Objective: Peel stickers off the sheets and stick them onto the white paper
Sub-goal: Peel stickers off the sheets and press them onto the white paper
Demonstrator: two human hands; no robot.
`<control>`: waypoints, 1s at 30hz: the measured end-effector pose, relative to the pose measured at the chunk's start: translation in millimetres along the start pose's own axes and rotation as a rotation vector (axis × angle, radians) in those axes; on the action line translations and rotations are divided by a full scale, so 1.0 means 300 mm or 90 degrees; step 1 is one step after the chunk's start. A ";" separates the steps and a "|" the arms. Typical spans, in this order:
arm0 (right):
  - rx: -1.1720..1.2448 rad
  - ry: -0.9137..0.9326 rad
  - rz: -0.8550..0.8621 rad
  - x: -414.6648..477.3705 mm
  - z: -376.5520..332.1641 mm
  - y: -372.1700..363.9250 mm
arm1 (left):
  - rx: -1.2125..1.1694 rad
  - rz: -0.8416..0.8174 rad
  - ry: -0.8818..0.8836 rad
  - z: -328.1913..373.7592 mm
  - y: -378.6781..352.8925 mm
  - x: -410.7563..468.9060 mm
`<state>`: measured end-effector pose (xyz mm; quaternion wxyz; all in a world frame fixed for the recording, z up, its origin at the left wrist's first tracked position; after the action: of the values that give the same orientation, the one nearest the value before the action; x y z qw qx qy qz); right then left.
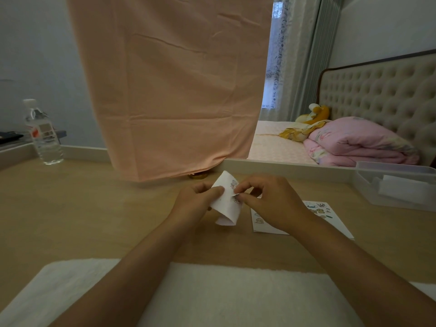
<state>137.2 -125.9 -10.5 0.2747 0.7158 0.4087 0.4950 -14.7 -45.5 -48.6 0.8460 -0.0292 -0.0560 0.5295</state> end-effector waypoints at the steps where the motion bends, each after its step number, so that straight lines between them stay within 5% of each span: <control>1: 0.002 -0.015 0.013 -0.001 0.004 0.004 | -0.004 0.002 -0.014 0.009 0.000 -0.004; 4: 0.047 -0.095 0.033 0.001 0.028 0.016 | -0.020 0.014 -0.098 0.055 0.000 -0.015; 8: 0.167 -0.205 -0.010 0.002 0.051 0.019 | 0.326 0.052 -0.281 0.107 -0.022 -0.038; 14: 0.235 -0.266 -0.080 -0.006 0.055 0.005 | 0.469 0.054 -0.423 0.120 -0.031 -0.048; 23: 0.250 -0.253 -0.135 -0.011 0.043 -0.017 | 0.674 -0.041 -0.577 0.121 -0.060 -0.048; 30: 0.212 -0.247 -0.135 -0.012 0.040 -0.025 | 0.631 -0.032 -0.551 0.089 -0.040 -0.018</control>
<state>145.4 -125.0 -22.3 0.2766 0.7855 0.4972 0.2433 -9.7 -55.8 -21.1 0.6723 0.5809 -0.1410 0.4366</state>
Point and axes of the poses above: each hand's wrist, its own x-axis towards the middle knuckle, its own y-axis out of the back of the hand, z = x × y, the point moved 7 cm from there along x, towards the middle knuckle, and after that the axes turned 12 degrees about -x, right-handed, at the moved point
